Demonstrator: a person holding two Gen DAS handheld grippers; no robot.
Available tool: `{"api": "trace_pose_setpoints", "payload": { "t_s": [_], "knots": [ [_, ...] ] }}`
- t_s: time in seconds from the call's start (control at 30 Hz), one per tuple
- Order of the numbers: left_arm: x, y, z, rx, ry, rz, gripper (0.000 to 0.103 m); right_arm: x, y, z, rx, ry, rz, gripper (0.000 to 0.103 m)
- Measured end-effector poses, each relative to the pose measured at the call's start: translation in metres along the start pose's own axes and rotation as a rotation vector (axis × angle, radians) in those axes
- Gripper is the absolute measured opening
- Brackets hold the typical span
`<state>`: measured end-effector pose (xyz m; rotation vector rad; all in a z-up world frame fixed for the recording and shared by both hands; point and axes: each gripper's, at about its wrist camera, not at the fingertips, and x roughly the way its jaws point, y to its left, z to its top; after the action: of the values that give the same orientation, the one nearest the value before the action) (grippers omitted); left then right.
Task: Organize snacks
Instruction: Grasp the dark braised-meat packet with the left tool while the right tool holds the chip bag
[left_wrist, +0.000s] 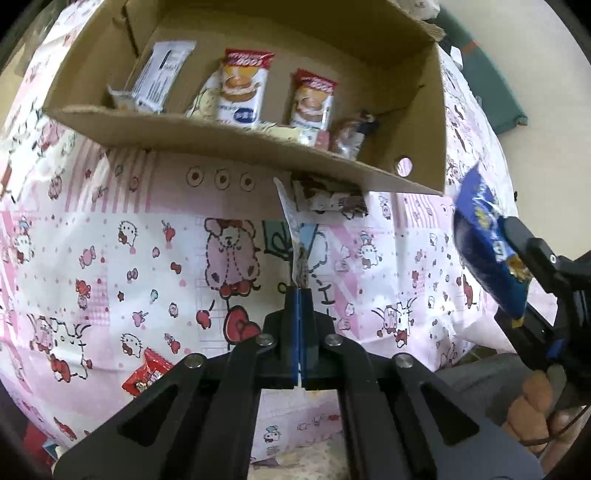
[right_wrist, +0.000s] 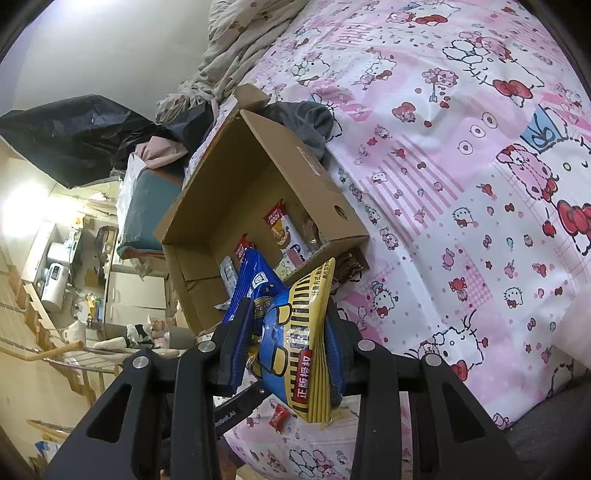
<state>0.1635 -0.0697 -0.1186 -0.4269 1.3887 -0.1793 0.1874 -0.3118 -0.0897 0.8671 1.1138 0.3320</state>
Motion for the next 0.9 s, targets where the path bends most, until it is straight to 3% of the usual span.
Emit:
{"api": "trace_pose_setpoints", "payload": {
  "t_s": [0.23,0.43,0.53,0.6,0.67,0.7,0.73,0.8,0.9],
  "knots": [
    [-0.015,-0.009,0.0,0.04,-0.016,0.046,0.0,-0.004,-0.005,0.003,0.02,-0.011,0.017,0.038],
    [-0.038,-0.006,0.0,0.059,-0.043,0.041,0.0,-0.006,-0.003,0.003,0.012,-0.015,0.032,0.038],
    [-0.037,0.001,0.003,0.05,-0.052,0.053,0.0,-0.006,-0.002,0.003,0.013,-0.013,0.031,0.038],
    [-0.035,0.014,0.007,-0.007,-0.076,0.08,0.001,-0.007,-0.002,0.003,0.015,-0.014,0.029,0.038],
    [-0.017,0.029,0.011,-0.079,-0.017,0.146,0.036,-0.007,-0.001,0.001,0.012,-0.012,0.026,0.038],
    [-0.007,0.034,0.011,-0.109,0.004,0.178,0.067,-0.006,-0.001,0.001,0.01,-0.011,0.025,0.038],
    [0.002,0.034,0.01,-0.115,-0.009,0.224,0.073,-0.005,-0.001,0.001,0.01,-0.008,0.025,0.038],
    [0.018,0.027,0.01,-0.085,-0.014,0.307,0.073,-0.004,-0.001,0.002,0.012,-0.008,0.026,0.038],
    [0.056,0.022,0.013,-0.072,0.048,0.389,0.073,-0.005,-0.002,0.002,0.012,-0.011,0.025,0.038]
  ]
}}
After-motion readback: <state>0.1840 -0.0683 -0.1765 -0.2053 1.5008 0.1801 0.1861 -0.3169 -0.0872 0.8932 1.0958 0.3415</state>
